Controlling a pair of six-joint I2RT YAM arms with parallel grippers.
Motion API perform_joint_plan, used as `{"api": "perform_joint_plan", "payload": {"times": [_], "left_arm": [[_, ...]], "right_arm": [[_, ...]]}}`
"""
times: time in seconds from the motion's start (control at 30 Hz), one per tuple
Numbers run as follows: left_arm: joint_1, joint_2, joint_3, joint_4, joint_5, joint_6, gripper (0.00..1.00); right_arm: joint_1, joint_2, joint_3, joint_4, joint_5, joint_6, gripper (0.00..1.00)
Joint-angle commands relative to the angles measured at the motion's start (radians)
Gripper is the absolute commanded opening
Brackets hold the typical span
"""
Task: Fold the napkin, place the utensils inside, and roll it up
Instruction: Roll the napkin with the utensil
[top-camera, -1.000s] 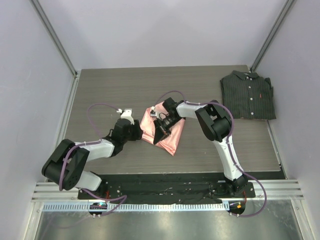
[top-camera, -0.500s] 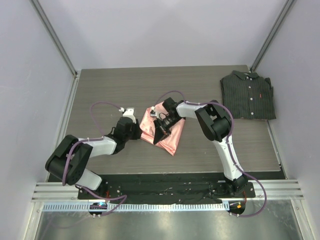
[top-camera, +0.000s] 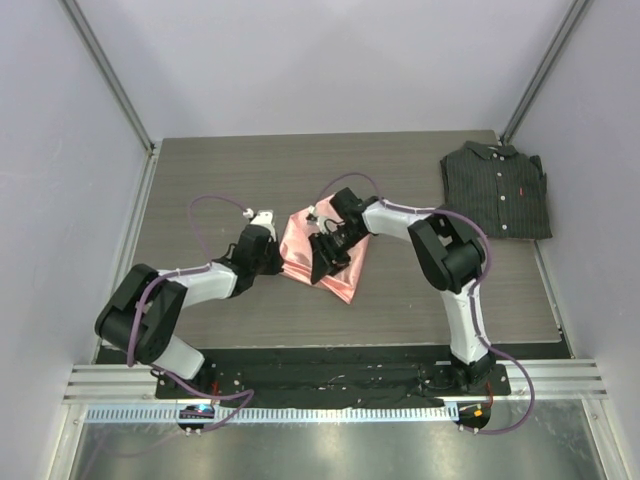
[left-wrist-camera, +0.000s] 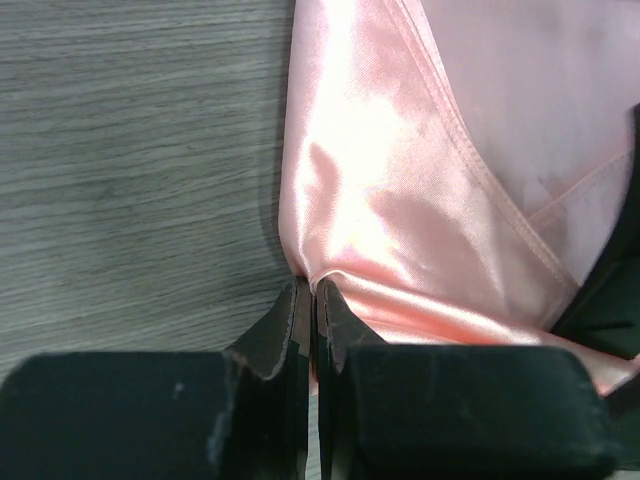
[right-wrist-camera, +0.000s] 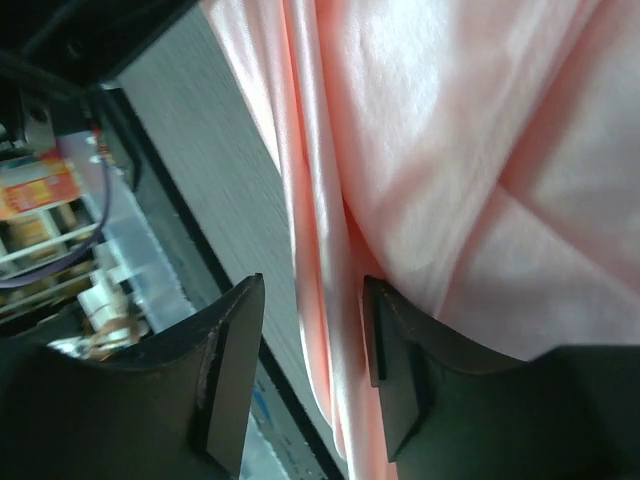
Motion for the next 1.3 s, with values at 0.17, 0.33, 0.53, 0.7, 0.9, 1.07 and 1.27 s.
{"api": "perform_joint_plan", "payload": {"times": [0.17,0.33,0.53,0.7,0.9,1.07,1.27], "left_arm": [[0.007,0.038,0.093,-0.176,-0.021,0.019,0.00],[0.007,0.049,0.122,-0.213,-0.006,0.019,0.00],[0.005,0.058,0.135,-0.230,-0.003,0.019,0.00],[0.007,0.064,0.142,-0.231,-0.003,0.022,0.00],[0.007,0.058,0.149,-0.257,-0.003,0.022,0.00],[0.007,0.058,0.155,-0.262,-0.004,0.026,0.00],[0.007,0.055,0.153,-0.270,-0.017,0.031,0.00]], "right_arm": [[0.083,-0.407,-0.251,0.151,0.518,-0.040,0.63],[0.203,-0.559,-0.411,0.269,0.790,-0.081,0.64],[0.357,-0.608,-0.518,0.396,1.083,-0.146,0.65],[0.447,-0.616,-0.543,0.456,1.214,-0.216,0.65],[0.483,-0.621,-0.537,0.476,1.241,-0.249,0.65],[0.474,-0.567,-0.520,0.464,1.278,-0.278,0.69],[0.437,-0.509,-0.497,0.435,1.213,-0.285,0.69]]}}
